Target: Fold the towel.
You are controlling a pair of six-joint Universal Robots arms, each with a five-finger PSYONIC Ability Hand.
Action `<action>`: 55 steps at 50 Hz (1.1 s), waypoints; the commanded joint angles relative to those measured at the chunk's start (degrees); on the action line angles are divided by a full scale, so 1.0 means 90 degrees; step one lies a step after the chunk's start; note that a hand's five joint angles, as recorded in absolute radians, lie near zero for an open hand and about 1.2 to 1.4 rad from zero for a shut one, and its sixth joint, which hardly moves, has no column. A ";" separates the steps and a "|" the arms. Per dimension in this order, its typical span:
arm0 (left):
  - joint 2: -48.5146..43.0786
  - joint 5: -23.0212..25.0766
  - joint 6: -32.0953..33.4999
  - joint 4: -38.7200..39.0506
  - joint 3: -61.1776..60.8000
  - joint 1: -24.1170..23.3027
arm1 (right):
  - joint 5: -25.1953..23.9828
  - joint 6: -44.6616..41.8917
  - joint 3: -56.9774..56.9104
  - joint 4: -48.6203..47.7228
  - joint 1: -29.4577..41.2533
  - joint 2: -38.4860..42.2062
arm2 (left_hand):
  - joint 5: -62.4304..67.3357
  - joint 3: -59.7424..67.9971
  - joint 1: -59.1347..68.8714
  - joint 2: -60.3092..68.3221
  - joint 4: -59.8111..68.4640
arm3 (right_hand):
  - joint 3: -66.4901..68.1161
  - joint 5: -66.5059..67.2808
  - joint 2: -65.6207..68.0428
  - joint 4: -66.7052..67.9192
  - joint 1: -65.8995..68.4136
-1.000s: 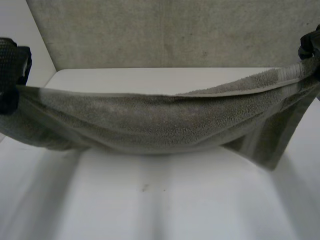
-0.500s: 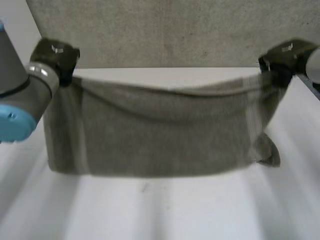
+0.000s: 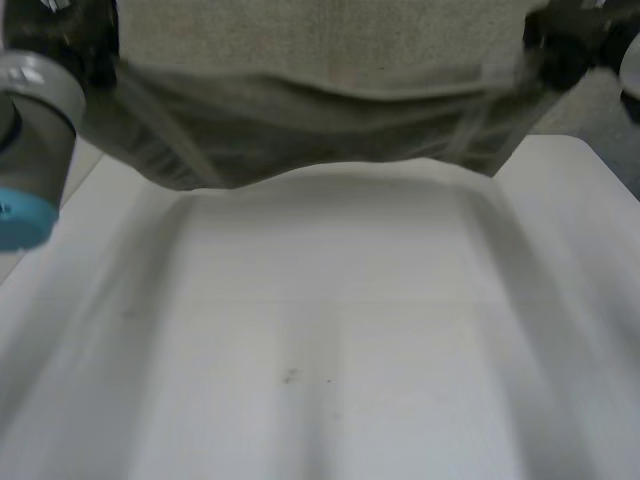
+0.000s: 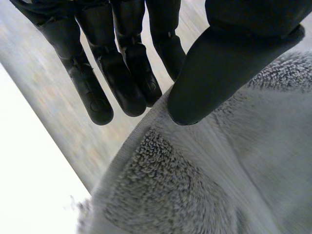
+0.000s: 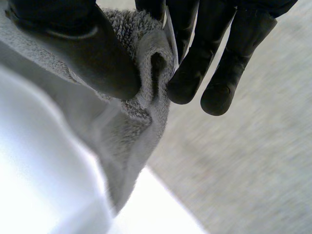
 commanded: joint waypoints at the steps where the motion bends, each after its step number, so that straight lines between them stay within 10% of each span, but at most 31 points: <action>1: 0.0371 0.0161 0.0033 0.0060 -0.1871 -0.0009 | -0.0305 -0.0631 0.1981 -0.0078 -0.0048 -0.0123 | 0.1220 0.1139 0.1272 0.1131 0.1134 | 0.0350 0.0419 0.0627 0.0318 0.0384; 16: 0.1397 0.0386 0.0473 0.0236 -0.4589 -0.0019 | -0.0501 -0.1658 0.5354 -0.0812 -0.0693 -0.1100 | 0.1220 0.1139 0.1272 0.1131 0.1134 | 0.0350 0.0419 0.0627 0.0318 0.0384; 31: 0.3654 0.1205 0.1264 0.0138 -0.6269 0.0108 | -0.0531 -0.3737 0.7151 0.0673 -0.1903 -0.2838 | 0.1220 0.1139 0.1272 0.1131 0.1134 | 0.0350 0.0419 0.0627 0.0318 0.0384; 55: -0.1325 0.0953 0.1273 0.0802 -0.2512 0.0128 | 0.0093 -0.0927 0.4184 -0.0673 -0.0703 0.0227 | 0.1220 0.1139 0.1272 0.1131 0.1134 | 0.0350 0.0419 0.0627 0.0318 0.0384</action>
